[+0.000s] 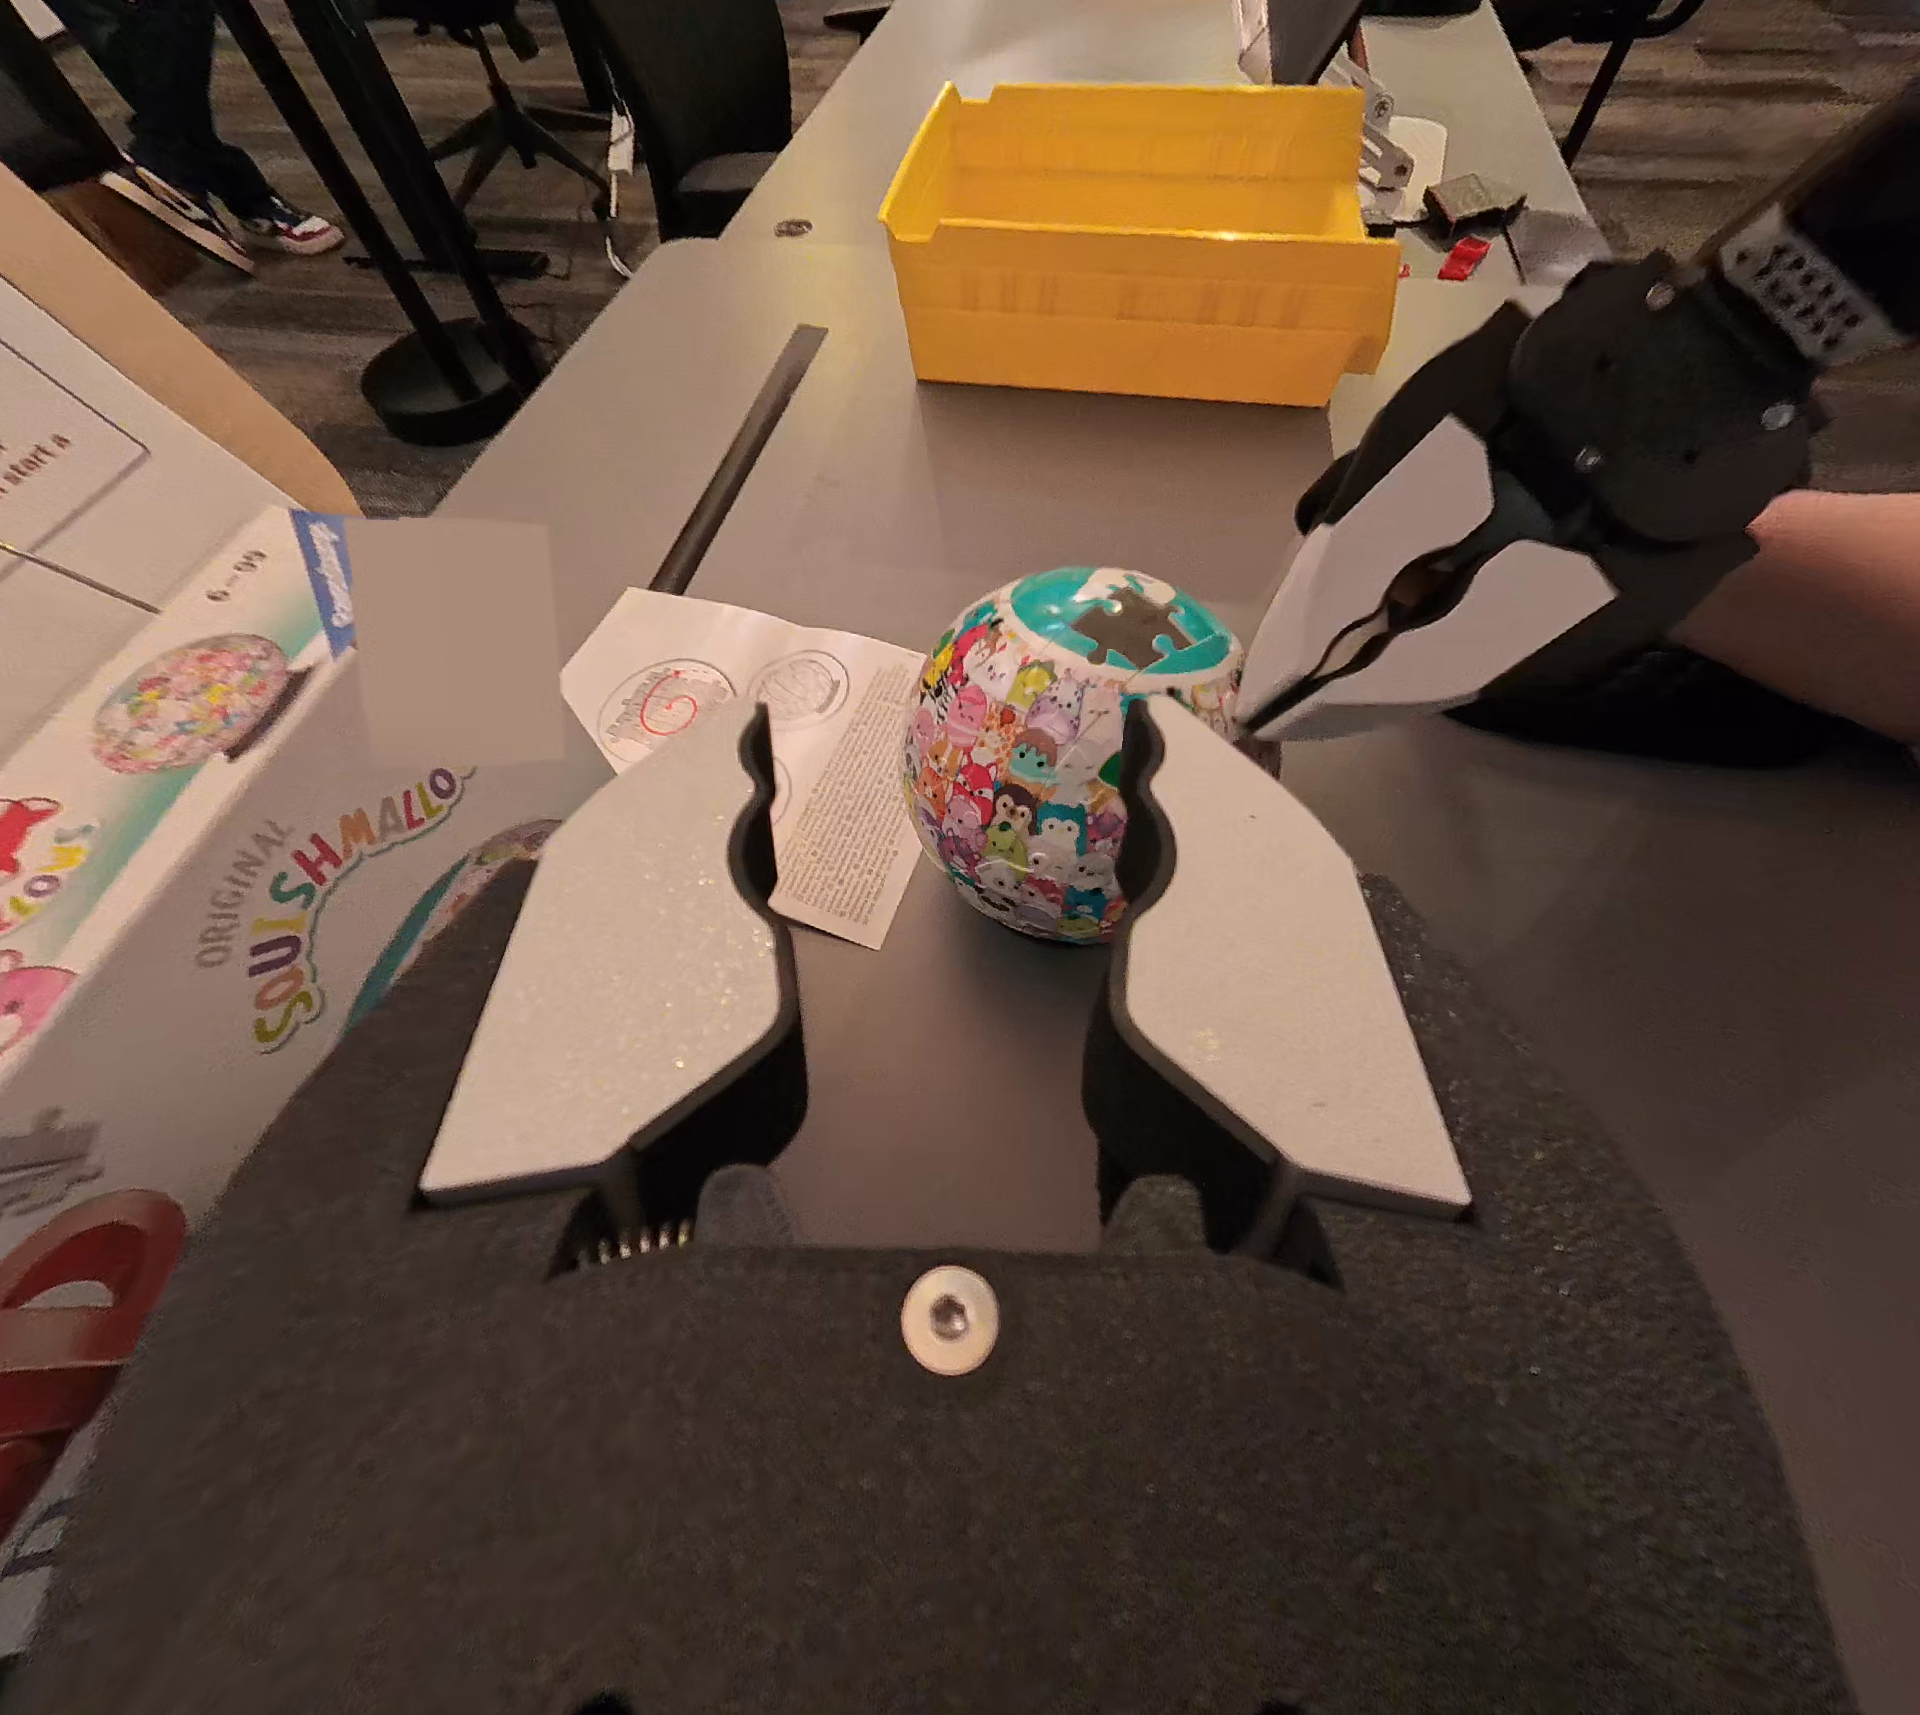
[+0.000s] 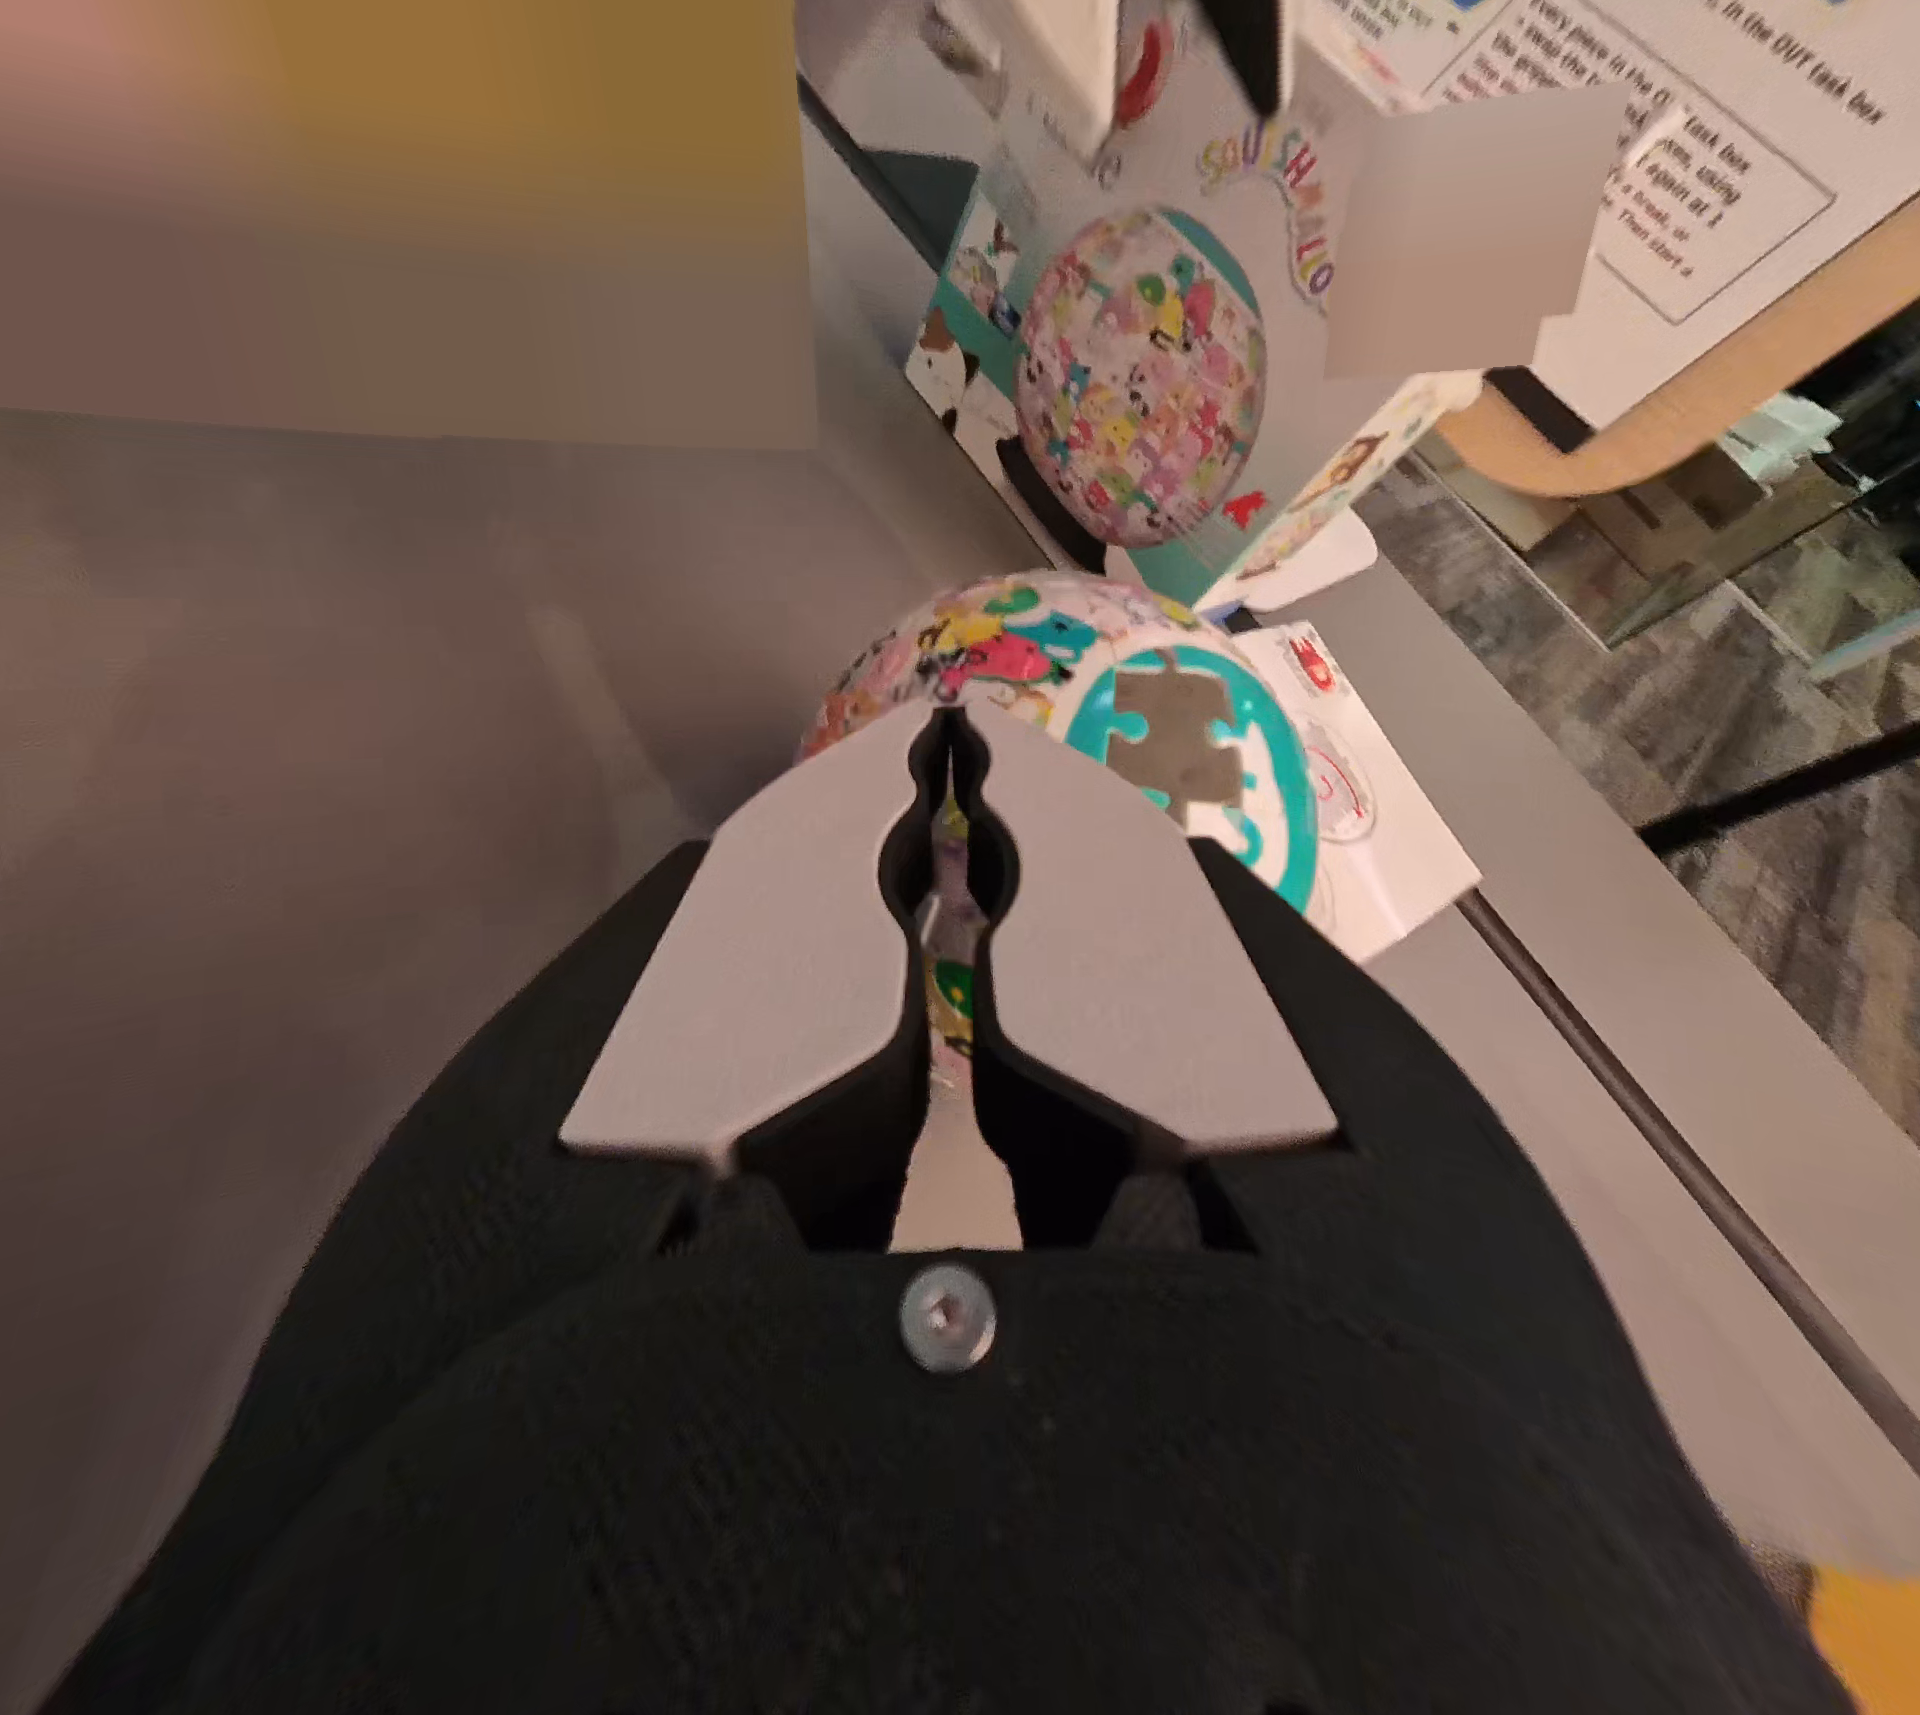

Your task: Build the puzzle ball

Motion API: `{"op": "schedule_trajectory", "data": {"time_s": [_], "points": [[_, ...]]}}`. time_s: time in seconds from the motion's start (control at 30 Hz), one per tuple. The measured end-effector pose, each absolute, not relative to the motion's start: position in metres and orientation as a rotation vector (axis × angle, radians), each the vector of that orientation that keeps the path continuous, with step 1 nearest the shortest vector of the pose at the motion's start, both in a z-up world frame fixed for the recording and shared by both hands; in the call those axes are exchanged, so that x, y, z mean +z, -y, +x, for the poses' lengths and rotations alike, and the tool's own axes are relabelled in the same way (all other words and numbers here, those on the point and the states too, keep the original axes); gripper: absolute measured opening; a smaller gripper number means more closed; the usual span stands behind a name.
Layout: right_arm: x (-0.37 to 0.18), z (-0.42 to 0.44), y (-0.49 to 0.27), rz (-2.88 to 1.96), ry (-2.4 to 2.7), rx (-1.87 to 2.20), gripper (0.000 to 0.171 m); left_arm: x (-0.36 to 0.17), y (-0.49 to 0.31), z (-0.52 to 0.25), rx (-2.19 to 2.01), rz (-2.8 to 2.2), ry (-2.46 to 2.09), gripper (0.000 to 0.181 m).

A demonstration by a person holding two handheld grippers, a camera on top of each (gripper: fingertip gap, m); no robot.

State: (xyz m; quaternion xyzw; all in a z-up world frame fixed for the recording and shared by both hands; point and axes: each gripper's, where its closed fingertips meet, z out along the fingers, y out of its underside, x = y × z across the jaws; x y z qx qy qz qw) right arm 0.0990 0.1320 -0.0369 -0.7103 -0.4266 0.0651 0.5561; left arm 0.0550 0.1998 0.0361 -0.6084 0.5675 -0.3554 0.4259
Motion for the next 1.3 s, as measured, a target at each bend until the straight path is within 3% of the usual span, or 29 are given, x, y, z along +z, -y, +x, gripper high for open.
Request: {"op": "schedule_trajectory", "data": {"time_s": [0.23, 0.37, 0.67, 0.87, 1.3], "points": [[0.027, 0.127, -0.092, -1.473, 0.88, 0.079, 0.001, 0.1, -0.177, -0.003, -0.876, -1.506, -1.19, 0.066], [0.045, 0.158, -0.067, -1.36, 0.687, 0.155, 0.001, 0.1, -0.164, -0.062, -0.684, -1.72, -1.106, 0.07], [-0.006, 0.141, -0.066, -1.487, 0.663, 0.284, 0.001, 0.102, -0.109, -0.24, -0.281, -1.913, -0.842, 0.062], [-0.013, 0.114, -0.105, -1.537, 0.794, 0.126, 0.002, 0.091, -0.106, -0.344, -0.186, -2.078, -0.698, 0.061], [-0.038, 0.105, -0.133, -1.626, 0.829, -0.007, 0.005, 0.077, -0.113, -0.36, -0.333, -2.065, -0.73, 0.059]]}}
